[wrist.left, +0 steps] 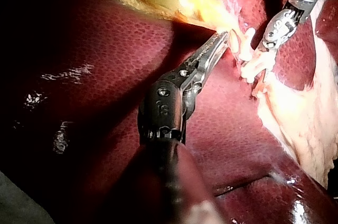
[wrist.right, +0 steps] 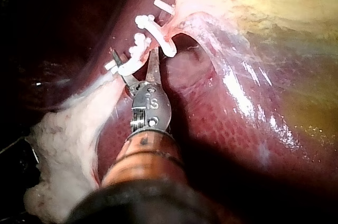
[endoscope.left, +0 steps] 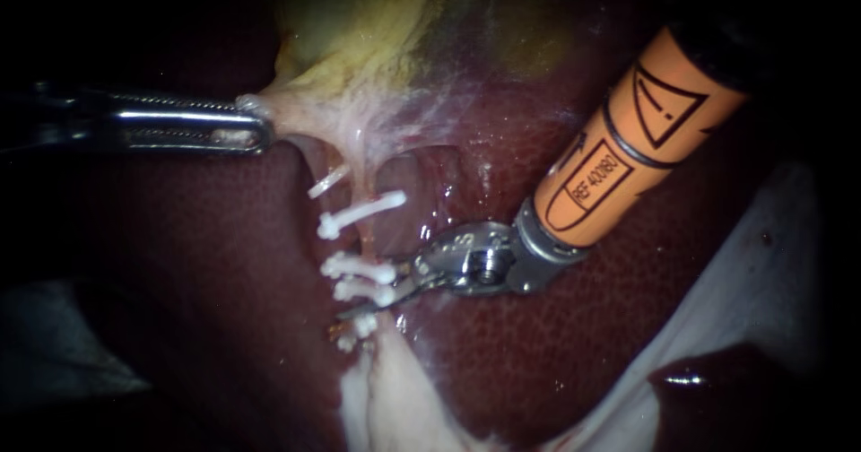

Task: Go to the cutting position right tube

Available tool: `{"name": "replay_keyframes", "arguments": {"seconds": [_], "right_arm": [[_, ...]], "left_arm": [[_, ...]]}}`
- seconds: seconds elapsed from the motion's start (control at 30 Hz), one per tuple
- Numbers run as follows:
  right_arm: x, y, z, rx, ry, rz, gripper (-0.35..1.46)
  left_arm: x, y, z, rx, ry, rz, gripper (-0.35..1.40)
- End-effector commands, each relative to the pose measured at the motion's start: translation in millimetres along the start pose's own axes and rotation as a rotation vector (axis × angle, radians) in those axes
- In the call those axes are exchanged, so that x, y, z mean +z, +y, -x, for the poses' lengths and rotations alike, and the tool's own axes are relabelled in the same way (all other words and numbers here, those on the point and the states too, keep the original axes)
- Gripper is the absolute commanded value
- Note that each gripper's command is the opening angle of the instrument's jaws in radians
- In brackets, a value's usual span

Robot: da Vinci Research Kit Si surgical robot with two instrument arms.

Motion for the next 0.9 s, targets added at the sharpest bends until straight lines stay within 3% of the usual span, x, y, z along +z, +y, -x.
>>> {"name": "replay_keyframes", "arguments": {"seconds": [0.03,0.5,0.67,0.9], "right_arm": [[-0.5,-0.2,0.0,-0.001,0.001,-0.003,1.32],[-7.4,-1.8,-0.2,0.004,0.007,-0.044,1.34],[-7.8,-1.6,-1.2,0.016,0.043,-0.054,1.34],[-6.7,-0.9,-2.1,0.025,0.057,-0.050,1.34]], "left_arm": [[0.0,0.0,0.0,0.000,0.000,0.001,-0.35],[-0.4,0.0,0.1,0.001,0.000,0.002,-0.35],[-0.4,0.1,0.1,0.000,0.000,0.002,-0.35],[-0.4,0.1,0.1,0.001,0.000,0.002,-0.35]]}}
